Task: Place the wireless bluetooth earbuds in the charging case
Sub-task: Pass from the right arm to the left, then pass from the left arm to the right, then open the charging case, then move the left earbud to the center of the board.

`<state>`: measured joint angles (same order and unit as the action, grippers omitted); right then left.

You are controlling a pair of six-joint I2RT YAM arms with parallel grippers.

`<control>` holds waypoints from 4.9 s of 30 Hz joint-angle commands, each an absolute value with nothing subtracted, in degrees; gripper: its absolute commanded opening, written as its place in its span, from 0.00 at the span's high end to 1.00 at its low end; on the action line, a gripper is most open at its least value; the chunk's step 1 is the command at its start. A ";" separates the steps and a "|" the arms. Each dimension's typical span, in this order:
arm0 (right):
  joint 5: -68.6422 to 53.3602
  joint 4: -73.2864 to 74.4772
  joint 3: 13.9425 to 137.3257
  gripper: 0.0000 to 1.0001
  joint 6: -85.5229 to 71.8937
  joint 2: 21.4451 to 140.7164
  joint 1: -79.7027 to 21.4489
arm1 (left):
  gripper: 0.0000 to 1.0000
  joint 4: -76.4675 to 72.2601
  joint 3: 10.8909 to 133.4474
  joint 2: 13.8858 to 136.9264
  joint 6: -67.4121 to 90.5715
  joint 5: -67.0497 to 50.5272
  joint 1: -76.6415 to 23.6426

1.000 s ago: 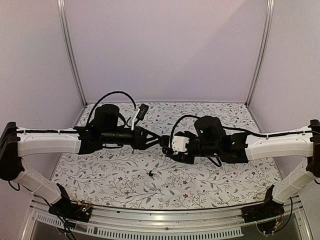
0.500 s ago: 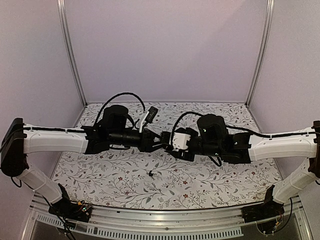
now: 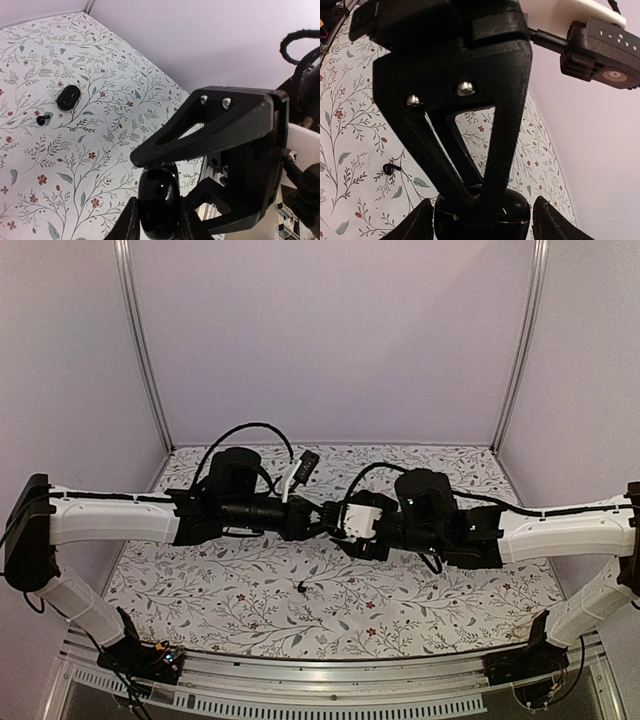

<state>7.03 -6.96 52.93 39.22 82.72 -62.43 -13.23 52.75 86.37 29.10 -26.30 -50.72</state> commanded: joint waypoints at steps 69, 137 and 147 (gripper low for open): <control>-32.26 13.75 62.96 0.62 12.94 77.32 -58.97 | 1.00 3.69 55.71 71.44 -7.43 -24.90 -61.21; -35.37 0.56 45.74 1.00 10.31 61.25 -55.21 | 0.48 6.56 38.87 60.34 21.07 -9.52 -48.25; -30.78 -5.55 40.33 1.00 7.34 56.05 -55.22 | 0.48 4.97 40.26 69.47 19.83 -2.55 -49.49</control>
